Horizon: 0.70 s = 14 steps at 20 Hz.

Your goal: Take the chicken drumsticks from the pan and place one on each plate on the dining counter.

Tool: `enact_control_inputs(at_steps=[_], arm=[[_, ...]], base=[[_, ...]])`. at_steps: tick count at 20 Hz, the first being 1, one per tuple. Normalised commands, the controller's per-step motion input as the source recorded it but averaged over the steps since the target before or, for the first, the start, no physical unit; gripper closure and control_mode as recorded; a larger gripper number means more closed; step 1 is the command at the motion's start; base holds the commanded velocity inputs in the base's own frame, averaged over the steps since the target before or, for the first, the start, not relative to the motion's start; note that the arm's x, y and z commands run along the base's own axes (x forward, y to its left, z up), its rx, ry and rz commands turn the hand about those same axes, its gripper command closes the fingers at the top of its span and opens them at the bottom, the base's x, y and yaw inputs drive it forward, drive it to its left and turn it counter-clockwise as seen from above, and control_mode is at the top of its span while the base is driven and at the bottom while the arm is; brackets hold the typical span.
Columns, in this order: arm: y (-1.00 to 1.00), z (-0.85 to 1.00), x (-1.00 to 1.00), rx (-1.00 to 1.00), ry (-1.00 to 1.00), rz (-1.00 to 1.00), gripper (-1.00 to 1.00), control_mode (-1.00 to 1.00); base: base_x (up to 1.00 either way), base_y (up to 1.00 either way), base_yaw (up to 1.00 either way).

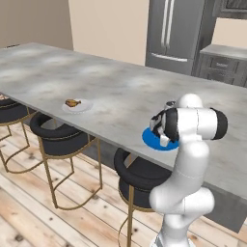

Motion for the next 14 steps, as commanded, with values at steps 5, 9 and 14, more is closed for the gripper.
enact_control_inputs(at_steps=[5,9,14], arm=[[-0.05,-0.24,0.58,0.02,0.02,0.0,1.0,-1.0],[0.13,-0.01,0.12,0.0,-0.01,-0.03,-1.0,-1.0],[0.14,0.06,0.0,0.0,-0.03,-0.01,-1.0,-1.0]], base=[[0.0,0.0,0.0],[0.0,0.0,0.0],[0.0,0.0,0.0]])
